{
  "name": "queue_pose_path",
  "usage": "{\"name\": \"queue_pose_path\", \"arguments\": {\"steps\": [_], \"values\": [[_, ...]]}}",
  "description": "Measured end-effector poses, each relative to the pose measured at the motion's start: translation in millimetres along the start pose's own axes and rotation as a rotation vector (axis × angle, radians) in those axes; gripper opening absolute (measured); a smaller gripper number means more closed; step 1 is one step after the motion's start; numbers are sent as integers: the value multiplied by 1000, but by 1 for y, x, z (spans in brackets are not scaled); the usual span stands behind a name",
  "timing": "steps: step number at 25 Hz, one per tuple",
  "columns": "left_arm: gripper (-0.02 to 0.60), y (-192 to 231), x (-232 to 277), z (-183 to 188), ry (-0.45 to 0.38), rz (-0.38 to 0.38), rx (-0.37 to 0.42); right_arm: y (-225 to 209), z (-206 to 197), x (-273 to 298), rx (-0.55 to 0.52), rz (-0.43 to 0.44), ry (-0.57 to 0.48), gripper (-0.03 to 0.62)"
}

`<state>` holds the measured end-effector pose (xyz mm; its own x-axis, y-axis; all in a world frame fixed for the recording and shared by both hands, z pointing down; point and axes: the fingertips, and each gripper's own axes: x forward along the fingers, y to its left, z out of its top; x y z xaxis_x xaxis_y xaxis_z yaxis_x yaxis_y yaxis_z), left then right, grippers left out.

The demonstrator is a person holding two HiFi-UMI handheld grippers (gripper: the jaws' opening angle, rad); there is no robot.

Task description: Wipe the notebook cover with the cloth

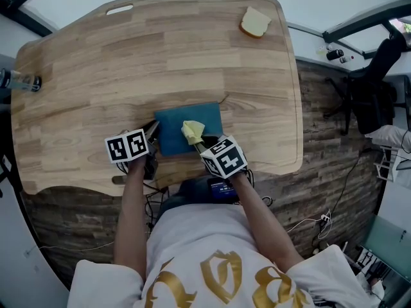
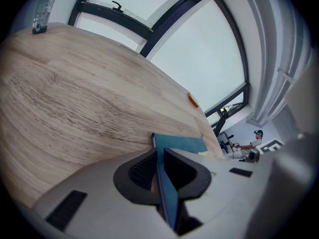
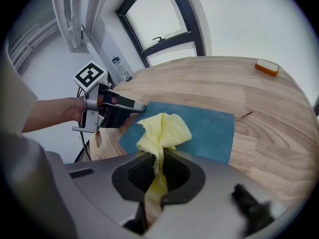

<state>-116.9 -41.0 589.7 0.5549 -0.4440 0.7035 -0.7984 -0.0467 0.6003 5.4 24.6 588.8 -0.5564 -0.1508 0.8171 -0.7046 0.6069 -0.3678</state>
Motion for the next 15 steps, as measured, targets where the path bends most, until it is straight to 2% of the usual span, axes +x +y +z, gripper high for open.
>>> {"name": "queue_pose_path", "arguments": {"steps": [15], "values": [[52, 0, 0, 0, -1, 3, -1, -27, -9, -16, 73, -75, -27, 38]]}}
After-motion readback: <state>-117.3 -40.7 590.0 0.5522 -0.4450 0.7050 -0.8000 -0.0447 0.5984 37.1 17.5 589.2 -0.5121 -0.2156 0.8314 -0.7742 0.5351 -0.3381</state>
